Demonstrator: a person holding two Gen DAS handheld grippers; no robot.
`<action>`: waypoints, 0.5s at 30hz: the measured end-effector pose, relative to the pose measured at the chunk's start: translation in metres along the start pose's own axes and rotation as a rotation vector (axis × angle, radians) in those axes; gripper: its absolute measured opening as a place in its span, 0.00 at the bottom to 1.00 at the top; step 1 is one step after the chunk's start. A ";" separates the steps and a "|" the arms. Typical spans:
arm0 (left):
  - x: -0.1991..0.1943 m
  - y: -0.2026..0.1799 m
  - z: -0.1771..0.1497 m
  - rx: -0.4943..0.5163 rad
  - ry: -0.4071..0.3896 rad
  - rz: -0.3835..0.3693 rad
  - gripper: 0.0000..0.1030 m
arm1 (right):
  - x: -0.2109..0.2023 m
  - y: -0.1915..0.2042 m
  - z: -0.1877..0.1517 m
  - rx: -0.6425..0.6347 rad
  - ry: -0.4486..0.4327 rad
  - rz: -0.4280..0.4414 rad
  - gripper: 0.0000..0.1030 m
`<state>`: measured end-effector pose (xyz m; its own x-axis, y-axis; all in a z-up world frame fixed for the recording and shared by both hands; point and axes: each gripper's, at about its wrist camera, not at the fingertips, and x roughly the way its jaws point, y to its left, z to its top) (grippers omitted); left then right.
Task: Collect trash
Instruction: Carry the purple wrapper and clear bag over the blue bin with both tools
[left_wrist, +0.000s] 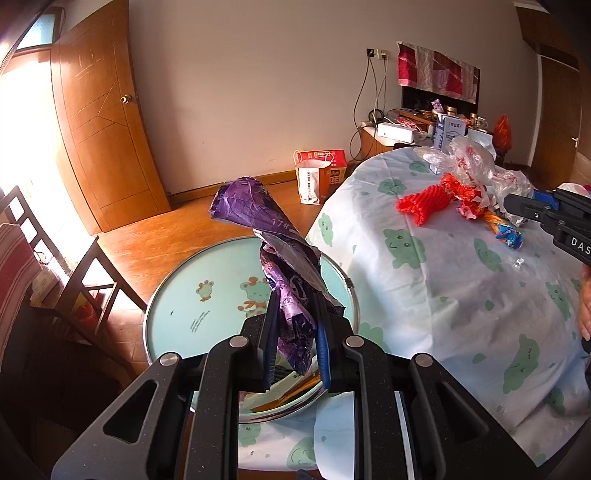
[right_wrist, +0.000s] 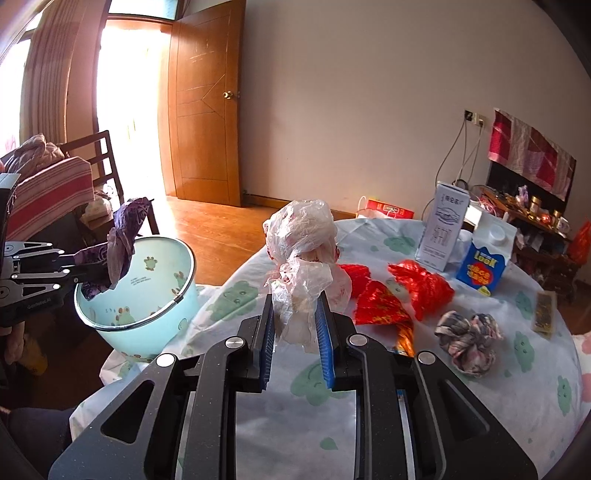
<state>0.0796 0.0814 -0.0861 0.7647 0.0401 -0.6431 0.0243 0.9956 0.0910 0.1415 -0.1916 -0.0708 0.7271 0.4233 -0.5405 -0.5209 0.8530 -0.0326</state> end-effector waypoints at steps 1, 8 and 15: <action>0.000 0.002 -0.001 -0.001 0.002 0.003 0.17 | 0.002 0.002 0.001 -0.006 0.002 0.003 0.21; 0.001 0.015 -0.005 -0.024 0.011 0.018 0.17 | 0.016 0.015 0.005 -0.031 0.016 0.022 0.21; 0.001 0.028 -0.010 -0.041 0.015 0.033 0.17 | 0.028 0.030 0.009 -0.056 0.029 0.044 0.21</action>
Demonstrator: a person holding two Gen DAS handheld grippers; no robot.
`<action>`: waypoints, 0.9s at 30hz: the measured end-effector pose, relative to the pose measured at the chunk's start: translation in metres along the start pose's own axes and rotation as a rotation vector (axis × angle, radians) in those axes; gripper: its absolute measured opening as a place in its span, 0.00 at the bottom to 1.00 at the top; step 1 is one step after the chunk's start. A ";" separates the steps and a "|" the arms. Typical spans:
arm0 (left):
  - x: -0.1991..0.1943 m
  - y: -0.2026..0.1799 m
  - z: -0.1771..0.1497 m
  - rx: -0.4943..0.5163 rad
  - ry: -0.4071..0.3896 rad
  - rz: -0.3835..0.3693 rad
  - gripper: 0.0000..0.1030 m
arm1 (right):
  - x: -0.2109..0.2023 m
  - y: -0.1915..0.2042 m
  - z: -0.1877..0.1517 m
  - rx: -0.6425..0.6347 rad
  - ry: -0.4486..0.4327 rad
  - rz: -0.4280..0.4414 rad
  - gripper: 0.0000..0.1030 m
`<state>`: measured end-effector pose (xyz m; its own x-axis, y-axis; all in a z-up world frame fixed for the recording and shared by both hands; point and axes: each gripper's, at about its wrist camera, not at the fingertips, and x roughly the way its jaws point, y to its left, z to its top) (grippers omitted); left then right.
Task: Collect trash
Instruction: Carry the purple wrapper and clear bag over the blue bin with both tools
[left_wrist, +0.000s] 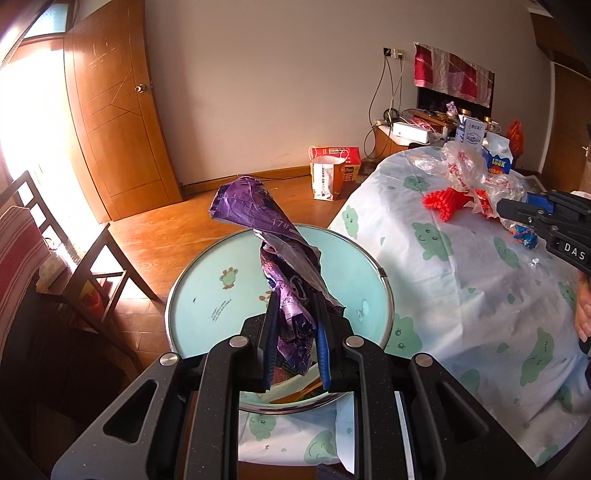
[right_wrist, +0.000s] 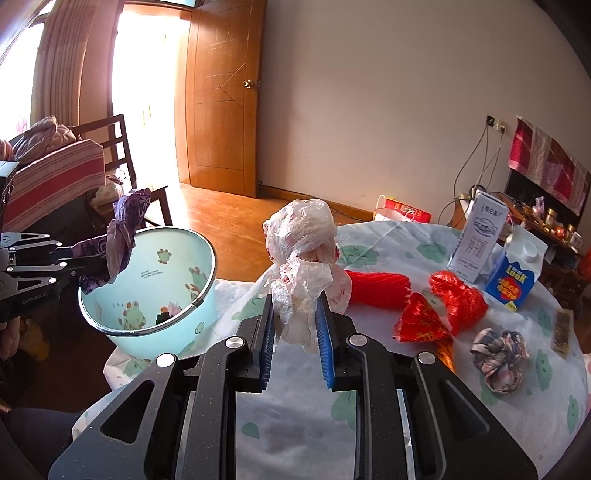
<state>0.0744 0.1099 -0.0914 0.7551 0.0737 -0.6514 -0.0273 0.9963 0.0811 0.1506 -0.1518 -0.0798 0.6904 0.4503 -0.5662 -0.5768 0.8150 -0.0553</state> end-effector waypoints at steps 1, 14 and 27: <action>0.000 0.002 0.000 -0.004 0.001 0.002 0.17 | 0.002 0.002 0.001 -0.004 0.002 0.004 0.21; 0.001 0.020 -0.006 -0.031 0.012 0.025 0.17 | 0.021 0.024 0.011 -0.050 0.014 0.043 0.21; 0.002 0.034 -0.009 -0.042 0.024 0.042 0.17 | 0.033 0.043 0.017 -0.081 0.020 0.082 0.21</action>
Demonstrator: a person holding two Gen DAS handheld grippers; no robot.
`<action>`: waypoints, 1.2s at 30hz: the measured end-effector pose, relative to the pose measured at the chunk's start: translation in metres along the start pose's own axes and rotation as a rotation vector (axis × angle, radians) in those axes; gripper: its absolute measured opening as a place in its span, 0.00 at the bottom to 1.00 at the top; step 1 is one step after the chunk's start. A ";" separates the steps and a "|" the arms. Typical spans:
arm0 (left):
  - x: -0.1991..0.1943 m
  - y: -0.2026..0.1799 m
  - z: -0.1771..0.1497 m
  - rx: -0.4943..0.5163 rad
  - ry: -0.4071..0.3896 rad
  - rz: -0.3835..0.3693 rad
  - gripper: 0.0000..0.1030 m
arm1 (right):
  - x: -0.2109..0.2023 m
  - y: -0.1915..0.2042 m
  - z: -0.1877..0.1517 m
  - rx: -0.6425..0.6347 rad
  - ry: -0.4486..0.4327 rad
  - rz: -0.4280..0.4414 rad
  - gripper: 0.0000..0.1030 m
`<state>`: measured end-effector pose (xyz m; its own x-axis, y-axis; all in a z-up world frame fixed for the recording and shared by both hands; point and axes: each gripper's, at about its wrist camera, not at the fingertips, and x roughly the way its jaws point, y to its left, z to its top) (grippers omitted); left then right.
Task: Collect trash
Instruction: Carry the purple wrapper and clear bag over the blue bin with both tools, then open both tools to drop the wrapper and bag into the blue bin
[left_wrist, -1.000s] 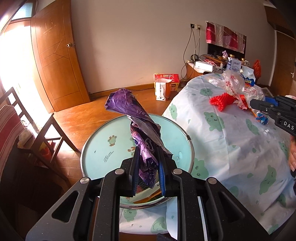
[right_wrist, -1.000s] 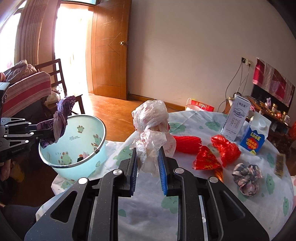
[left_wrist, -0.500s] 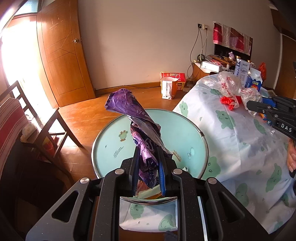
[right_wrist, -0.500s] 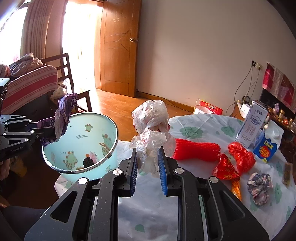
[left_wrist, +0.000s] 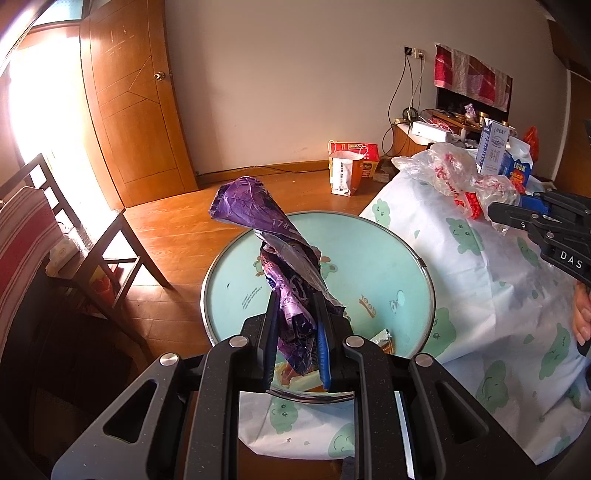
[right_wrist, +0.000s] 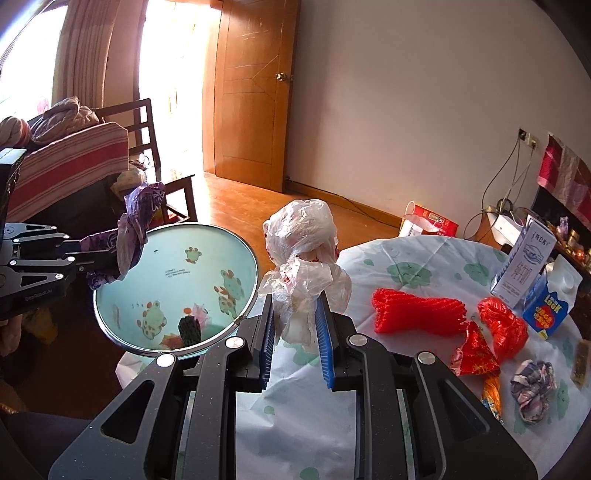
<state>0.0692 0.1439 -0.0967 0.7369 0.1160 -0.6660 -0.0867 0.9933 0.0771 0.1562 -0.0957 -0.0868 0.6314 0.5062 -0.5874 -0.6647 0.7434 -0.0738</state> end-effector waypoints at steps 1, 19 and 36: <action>0.000 0.001 0.000 0.000 -0.001 0.002 0.17 | 0.001 0.001 0.001 -0.003 0.001 0.002 0.21; -0.002 0.017 -0.002 -0.023 -0.002 0.028 0.17 | 0.013 0.025 0.009 -0.055 0.001 0.046 0.21; -0.003 0.023 -0.002 -0.045 0.001 0.033 0.17 | 0.017 0.038 0.015 -0.086 0.000 0.064 0.21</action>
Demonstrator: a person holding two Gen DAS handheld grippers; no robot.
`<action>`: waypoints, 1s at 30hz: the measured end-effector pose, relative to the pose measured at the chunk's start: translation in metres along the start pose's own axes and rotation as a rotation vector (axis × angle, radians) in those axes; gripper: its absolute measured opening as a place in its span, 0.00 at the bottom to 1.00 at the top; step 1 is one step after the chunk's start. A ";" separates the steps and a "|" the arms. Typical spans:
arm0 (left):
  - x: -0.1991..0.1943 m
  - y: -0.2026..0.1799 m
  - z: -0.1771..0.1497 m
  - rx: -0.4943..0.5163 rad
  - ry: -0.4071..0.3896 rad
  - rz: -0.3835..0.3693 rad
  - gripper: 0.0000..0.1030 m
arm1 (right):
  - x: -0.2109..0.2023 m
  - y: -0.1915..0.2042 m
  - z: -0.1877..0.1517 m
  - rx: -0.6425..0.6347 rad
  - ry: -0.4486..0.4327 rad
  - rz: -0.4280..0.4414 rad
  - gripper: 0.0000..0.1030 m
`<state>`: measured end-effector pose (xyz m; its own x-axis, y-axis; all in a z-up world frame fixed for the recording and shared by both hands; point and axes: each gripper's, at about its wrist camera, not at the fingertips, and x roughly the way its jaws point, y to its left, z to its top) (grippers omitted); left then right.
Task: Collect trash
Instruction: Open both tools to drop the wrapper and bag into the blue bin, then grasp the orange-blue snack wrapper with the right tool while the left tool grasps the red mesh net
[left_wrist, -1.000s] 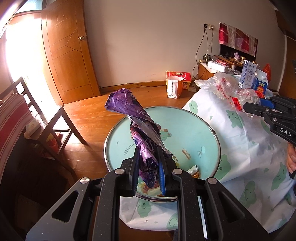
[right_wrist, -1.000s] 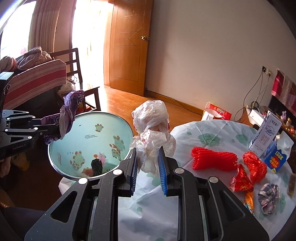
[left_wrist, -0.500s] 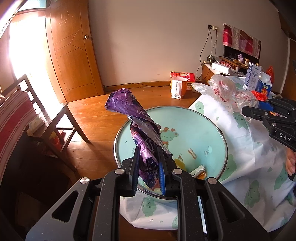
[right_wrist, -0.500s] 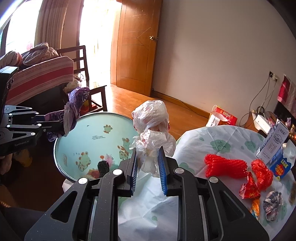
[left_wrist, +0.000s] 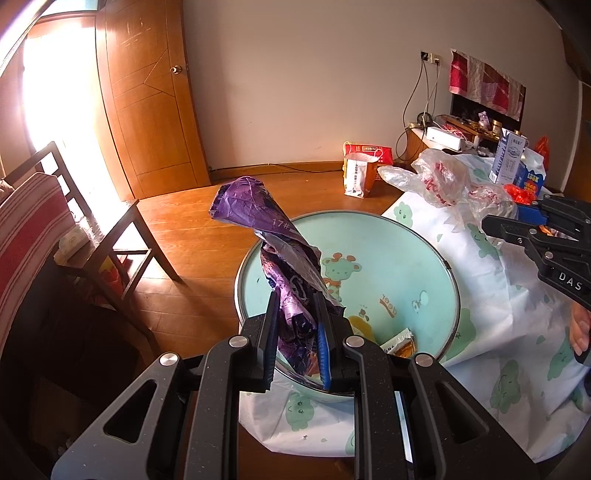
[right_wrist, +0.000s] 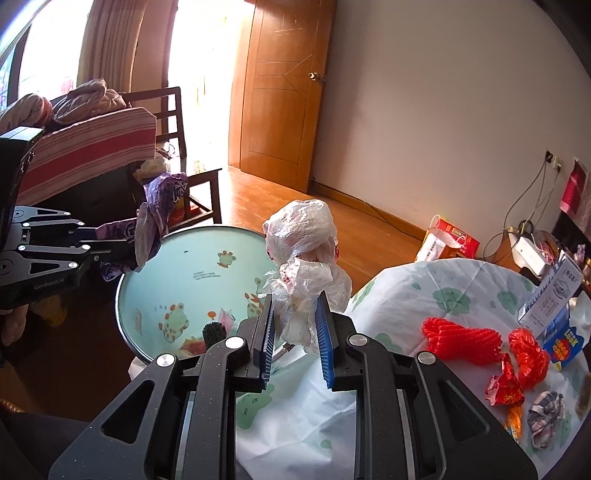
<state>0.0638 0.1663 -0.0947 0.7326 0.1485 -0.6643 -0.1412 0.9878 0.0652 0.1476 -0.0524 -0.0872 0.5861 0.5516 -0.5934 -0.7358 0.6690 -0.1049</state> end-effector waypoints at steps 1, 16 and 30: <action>0.000 0.000 0.000 -0.001 0.000 0.000 0.17 | 0.000 0.000 0.000 -0.001 0.000 0.000 0.21; -0.001 -0.003 -0.001 0.008 -0.007 -0.011 0.23 | 0.003 0.008 0.003 -0.013 0.001 0.024 0.21; 0.001 -0.014 -0.006 -0.004 -0.018 -0.004 0.73 | -0.010 -0.003 -0.011 0.023 -0.014 -0.013 0.59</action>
<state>0.0621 0.1523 -0.1009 0.7452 0.1454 -0.6508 -0.1410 0.9882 0.0594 0.1403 -0.0646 -0.0897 0.6004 0.5493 -0.5811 -0.7200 0.6875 -0.0940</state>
